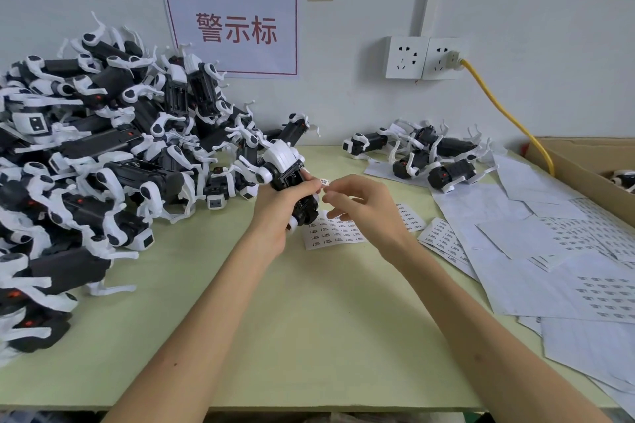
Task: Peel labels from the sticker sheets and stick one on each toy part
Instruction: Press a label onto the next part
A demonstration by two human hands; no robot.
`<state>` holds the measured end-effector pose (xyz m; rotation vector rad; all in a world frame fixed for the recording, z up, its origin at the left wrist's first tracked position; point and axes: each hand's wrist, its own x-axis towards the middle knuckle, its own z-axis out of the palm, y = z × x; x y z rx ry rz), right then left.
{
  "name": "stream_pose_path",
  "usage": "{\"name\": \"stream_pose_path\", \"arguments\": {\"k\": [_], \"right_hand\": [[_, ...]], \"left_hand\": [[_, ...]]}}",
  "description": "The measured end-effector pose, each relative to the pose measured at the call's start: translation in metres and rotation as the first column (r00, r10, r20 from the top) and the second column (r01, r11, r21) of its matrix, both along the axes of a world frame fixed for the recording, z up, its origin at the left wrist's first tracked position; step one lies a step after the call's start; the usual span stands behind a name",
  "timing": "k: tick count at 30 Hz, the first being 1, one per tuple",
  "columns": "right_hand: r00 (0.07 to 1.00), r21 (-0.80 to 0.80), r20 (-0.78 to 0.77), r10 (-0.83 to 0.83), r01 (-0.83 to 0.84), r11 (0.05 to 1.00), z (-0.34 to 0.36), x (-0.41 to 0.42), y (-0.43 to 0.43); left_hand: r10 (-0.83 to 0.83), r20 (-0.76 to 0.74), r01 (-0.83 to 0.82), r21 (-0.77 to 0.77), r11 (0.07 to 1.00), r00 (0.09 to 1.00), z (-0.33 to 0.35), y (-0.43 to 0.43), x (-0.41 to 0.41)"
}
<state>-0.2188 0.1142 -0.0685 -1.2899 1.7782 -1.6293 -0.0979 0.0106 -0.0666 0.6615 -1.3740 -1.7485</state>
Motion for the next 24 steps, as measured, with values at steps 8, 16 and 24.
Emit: {"name": "stream_pose_path", "arguments": {"k": [8,16,24], "right_hand": [[0.989,-0.081,0.055,-0.137,0.141,0.987,-0.0019,-0.0003,-0.0032],[0.948,-0.091,-0.27,-0.168,0.148,0.985,-0.0068,0.0067,-0.0035],[0.924,-0.075,-0.307,-0.226,0.213,0.974,-0.0071,0.0011,-0.0038]], "left_hand": [[-0.036,0.073,0.043,-0.098,0.994,0.997,-0.0017,0.0032,-0.001],[-0.05,0.076,0.057,-0.089,0.994,0.996,-0.0037,0.0022,-0.0006],[-0.102,0.042,0.106,-0.118,0.987,0.994,-0.0023,0.0035,0.0008]]}}
